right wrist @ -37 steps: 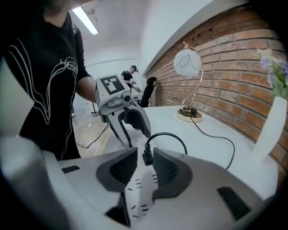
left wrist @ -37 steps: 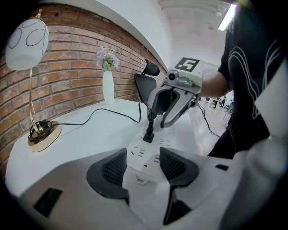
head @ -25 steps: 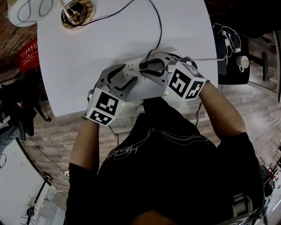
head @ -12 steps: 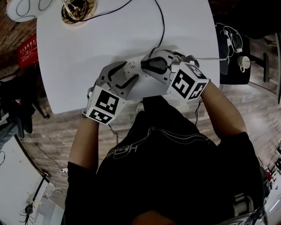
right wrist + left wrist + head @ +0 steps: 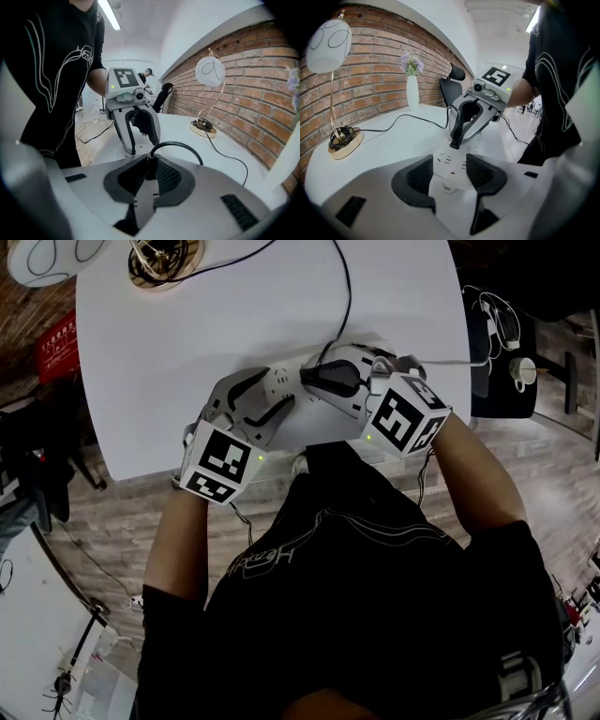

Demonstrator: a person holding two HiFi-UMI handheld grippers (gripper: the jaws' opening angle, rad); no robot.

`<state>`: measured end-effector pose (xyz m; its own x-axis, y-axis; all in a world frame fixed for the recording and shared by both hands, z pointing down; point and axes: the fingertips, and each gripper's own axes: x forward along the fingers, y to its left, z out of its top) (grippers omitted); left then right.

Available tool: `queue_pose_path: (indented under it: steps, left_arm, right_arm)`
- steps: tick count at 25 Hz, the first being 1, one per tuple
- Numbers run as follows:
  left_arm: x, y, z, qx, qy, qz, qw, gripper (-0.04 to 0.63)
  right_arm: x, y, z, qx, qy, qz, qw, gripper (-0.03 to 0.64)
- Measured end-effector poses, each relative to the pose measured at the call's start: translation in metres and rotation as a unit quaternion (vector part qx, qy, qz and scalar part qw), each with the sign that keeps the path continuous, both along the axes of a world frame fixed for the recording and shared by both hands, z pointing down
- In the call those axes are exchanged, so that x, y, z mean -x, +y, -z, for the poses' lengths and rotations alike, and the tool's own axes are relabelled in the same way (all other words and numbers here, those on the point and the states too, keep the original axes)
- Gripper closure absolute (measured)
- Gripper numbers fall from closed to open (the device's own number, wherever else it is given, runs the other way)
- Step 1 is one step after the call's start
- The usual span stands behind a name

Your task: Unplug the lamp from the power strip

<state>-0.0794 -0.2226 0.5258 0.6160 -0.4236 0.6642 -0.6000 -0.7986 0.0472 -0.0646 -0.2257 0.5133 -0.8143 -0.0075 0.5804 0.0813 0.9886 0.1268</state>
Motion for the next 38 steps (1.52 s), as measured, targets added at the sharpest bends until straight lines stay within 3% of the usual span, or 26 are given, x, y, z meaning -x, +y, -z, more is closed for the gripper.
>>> queue_pose_path:
  steps: [11,15,20,27,38]
  left_arm:
    - [0.000,0.000,0.000,-0.002,-0.001,0.003,1.0000,0.379]
    - [-0.001,0.000,0.001,-0.001,-0.001,0.001,1.0000,0.379]
    - [-0.001,-0.001,0.000,0.004,-0.006,-0.004,1.0000,0.379]
    - [0.000,0.000,0.001,0.003,-0.004,0.004,1.0000,0.379]
    - [0.004,-0.001,0.012,-0.001,0.044,0.054,0.9976,0.378]
  right_arm:
    - [0.001,-0.003,0.002,0.040,0.000,-0.002,0.999,0.586]
    - [0.000,-0.009,0.026,0.118,-0.080,-0.027,0.989,0.588]
    - [0.013,0.007,0.029,0.105,-0.071,0.007,0.992,0.588]
    - [0.000,-0.003,0.039,0.091,-0.081,-0.028,0.992,0.588]
    - [-0.010,-0.013,0.059,0.116,-0.126,-0.107,0.979,0.588]
